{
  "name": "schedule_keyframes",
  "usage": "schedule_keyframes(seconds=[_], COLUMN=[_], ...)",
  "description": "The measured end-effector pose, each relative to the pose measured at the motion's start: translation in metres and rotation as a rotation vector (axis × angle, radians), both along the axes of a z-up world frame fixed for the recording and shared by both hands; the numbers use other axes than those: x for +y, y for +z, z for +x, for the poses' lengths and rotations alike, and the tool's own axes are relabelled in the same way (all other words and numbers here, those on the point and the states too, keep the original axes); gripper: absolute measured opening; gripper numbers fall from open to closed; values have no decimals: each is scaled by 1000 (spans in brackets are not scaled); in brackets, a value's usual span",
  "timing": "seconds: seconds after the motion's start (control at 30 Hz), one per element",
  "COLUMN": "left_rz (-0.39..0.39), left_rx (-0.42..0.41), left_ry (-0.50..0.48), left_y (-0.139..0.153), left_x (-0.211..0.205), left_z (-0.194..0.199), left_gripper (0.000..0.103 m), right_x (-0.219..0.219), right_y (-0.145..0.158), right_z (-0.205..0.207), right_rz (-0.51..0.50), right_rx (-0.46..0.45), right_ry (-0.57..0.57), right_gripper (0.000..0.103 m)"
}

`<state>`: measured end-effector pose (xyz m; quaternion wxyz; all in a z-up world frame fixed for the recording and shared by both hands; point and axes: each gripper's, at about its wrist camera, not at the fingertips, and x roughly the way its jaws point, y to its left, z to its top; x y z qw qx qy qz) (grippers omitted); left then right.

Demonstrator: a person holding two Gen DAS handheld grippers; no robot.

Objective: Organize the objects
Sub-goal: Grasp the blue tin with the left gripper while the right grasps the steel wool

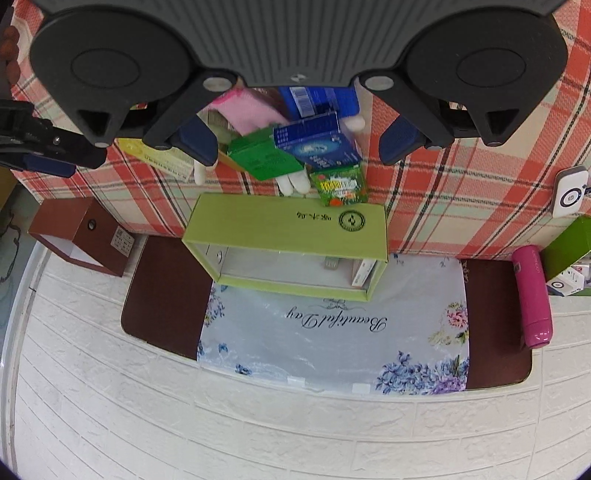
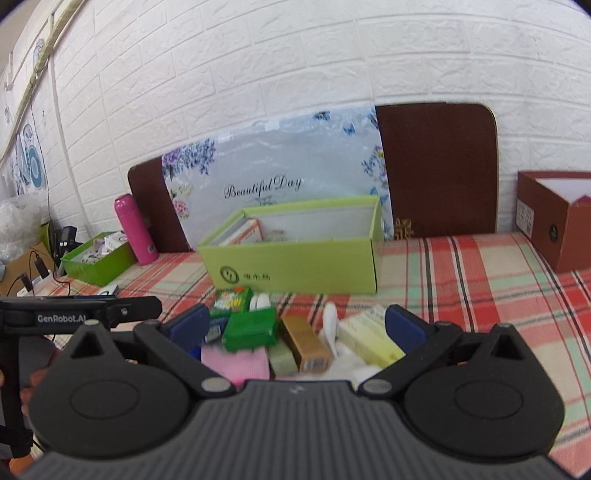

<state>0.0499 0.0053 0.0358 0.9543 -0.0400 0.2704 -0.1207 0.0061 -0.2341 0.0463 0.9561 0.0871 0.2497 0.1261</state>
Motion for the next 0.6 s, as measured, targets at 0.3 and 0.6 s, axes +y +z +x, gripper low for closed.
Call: schedule_keyframes(seconds=[0.3,0.6], left_rz=[55,77], left_rx=[92,126], left_ry=[-9,-24], left_y=[-35,-53], left_x=[-4,-13], left_z=[-4,13], left_gripper=[97,93], right_x=[-12,7], right_y=[-42,-76], right_z=[-47,-60], right_rz=[-38,-123], right_rx=[97,209], right_ry=[-22,7], right_gripper=[103,79])
